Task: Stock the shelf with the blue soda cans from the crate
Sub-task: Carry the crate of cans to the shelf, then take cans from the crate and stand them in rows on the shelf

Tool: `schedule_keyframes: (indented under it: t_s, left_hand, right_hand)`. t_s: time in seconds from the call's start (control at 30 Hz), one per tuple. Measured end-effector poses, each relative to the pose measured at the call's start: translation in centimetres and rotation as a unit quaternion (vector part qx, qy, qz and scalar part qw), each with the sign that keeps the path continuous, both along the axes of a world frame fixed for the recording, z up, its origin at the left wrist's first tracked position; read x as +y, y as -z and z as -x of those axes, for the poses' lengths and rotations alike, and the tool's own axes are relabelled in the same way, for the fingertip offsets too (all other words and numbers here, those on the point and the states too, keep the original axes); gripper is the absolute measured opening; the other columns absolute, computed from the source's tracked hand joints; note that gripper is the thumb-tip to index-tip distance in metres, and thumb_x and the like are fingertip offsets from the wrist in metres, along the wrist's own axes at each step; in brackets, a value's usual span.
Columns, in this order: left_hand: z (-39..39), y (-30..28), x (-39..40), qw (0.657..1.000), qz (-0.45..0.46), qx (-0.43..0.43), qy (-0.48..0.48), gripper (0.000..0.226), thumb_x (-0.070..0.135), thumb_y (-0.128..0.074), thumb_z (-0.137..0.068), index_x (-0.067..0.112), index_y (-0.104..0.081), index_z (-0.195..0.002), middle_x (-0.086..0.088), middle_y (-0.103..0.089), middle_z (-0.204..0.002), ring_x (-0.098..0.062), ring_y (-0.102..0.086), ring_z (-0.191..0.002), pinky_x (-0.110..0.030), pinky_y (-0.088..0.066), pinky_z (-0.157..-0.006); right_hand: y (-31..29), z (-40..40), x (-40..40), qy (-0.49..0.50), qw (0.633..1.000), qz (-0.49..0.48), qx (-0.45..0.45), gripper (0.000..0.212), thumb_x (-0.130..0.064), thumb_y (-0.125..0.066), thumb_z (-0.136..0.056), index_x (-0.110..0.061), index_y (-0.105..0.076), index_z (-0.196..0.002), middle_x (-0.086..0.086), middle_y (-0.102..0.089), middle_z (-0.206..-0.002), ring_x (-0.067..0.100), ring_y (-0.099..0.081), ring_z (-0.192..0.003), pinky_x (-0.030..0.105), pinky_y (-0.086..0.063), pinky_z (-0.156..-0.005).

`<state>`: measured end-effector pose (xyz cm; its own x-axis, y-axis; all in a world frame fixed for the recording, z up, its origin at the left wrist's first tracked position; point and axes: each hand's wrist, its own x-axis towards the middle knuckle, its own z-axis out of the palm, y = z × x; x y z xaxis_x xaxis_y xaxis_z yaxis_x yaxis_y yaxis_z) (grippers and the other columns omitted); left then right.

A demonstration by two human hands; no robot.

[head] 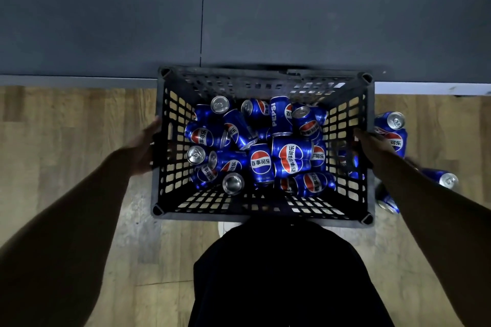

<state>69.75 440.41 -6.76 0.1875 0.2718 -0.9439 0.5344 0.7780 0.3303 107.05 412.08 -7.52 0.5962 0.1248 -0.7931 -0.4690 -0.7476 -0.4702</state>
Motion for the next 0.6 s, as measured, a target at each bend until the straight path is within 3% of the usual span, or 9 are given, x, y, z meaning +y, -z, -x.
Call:
schedule_keyframes:
  t_s: [0.07, 0.13, 0.2, 0.27, 0.4, 0.47, 0.6]
  left_hand:
    - [-0.3, -1.2, -0.6, 0.998, -0.037, 0.041, 0.011, 0.067, 0.063, -0.041, -0.089, 0.015, -0.046, -0.135, -0.014, -0.054, -0.130, -0.031, -0.051, -0.117, -0.038, -0.042, -0.093]
    - [-0.6, -2.6, -1.5, 0.994, -0.066, 0.082, 0.025, 0.065, 0.064, -0.045, -0.087, 0.017, -0.048, -0.132, -0.012, -0.051, -0.134, -0.029, -0.049, -0.120, -0.041, -0.041, -0.096]
    - [-1.1, -4.2, -2.6, 0.988, -0.086, 0.118, 0.049, 0.069, 0.066, -0.047, -0.085, 0.019, -0.045, -0.135, -0.010, -0.043, -0.143, -0.029, -0.041, -0.128, -0.046, -0.035, -0.102]
    - [-2.3, -6.4, -4.1, 0.984, -0.107, 0.128, 0.060, 0.065, 0.059, -0.048, -0.089, 0.016, -0.041, -0.138, -0.011, -0.037, -0.147, -0.031, -0.034, -0.133, -0.047, -0.032, -0.103]
    - [-4.8, -10.7, -7.1, 0.976, -0.154, 0.097, 0.119, 0.055, 0.045, -0.049, -0.094, 0.008, -0.043, -0.134, -0.019, -0.045, -0.138, -0.033, -0.044, -0.122, -0.041, -0.039, -0.096]
    - [-5.9, -11.9, -8.5, 0.971, -0.167, 0.090, 0.143, 0.061, 0.045, -0.054, -0.091, 0.011, -0.038, -0.139, -0.018, -0.041, -0.141, -0.032, -0.045, -0.122, -0.036, -0.041, -0.091]
    - [-8.0, -11.9, -11.2, 0.951, -0.194, 0.113, 0.214, 0.081, 0.047, -0.062, -0.085, 0.016, -0.020, -0.148, -0.017, -0.032, -0.148, -0.034, -0.042, -0.127, -0.044, -0.041, -0.103]
  right_hand:
    - [-0.7, 1.2, 0.2, -0.021, 0.999, 0.027, -0.043, 0.036, -0.035, -0.052, -0.096, -0.008, -0.053, -0.121, 0.001, -0.057, -0.078, 0.011, -0.051, -0.062, 0.024, -0.036, -0.051]
    - [-2.1, 2.7, 0.4, -0.020, 0.996, 0.048, -0.068, 0.041, -0.039, -0.053, -0.094, -0.013, -0.049, -0.126, 0.005, -0.061, -0.096, 0.015, -0.056, -0.073, 0.025, -0.041, -0.057]
    - [-3.8, 4.3, 0.7, -0.037, 0.995, 0.064, -0.062, 0.051, -0.043, -0.054, -0.091, -0.016, -0.044, -0.133, 0.010, -0.059, -0.120, 0.024, -0.060, -0.096, 0.033, -0.050, -0.078]
    - [-5.8, 5.9, 1.0, -0.065, 0.995, 0.063, -0.045, 0.055, -0.042, -0.053, -0.092, -0.014, -0.042, -0.138, 0.011, -0.052, -0.134, 0.030, -0.053, -0.115, 0.037, -0.044, -0.093]
    - [-9.8, 9.5, 1.5, -0.157, 0.985, 0.062, -0.027, 0.071, -0.050, -0.057, -0.088, -0.017, -0.030, -0.145, 0.014, -0.037, -0.148, 0.031, -0.042, -0.127, 0.047, -0.039, -0.103]
    - [-11.3, 10.8, 1.6, -0.237, 0.968, 0.078, -0.037, 0.079, -0.050, -0.059, -0.087, -0.020, -0.020, -0.150, 0.011, -0.026, -0.155, 0.034, -0.033, -0.137, 0.052, -0.033, -0.109]
    - [-11.7, 12.0, 1.8, -0.427, 0.894, 0.114, -0.076, 0.090, -0.054, -0.060, -0.084, -0.026, -0.009, -0.153, 0.005, -0.005, -0.160, 0.034, -0.014, -0.144, 0.050, -0.025, -0.112]
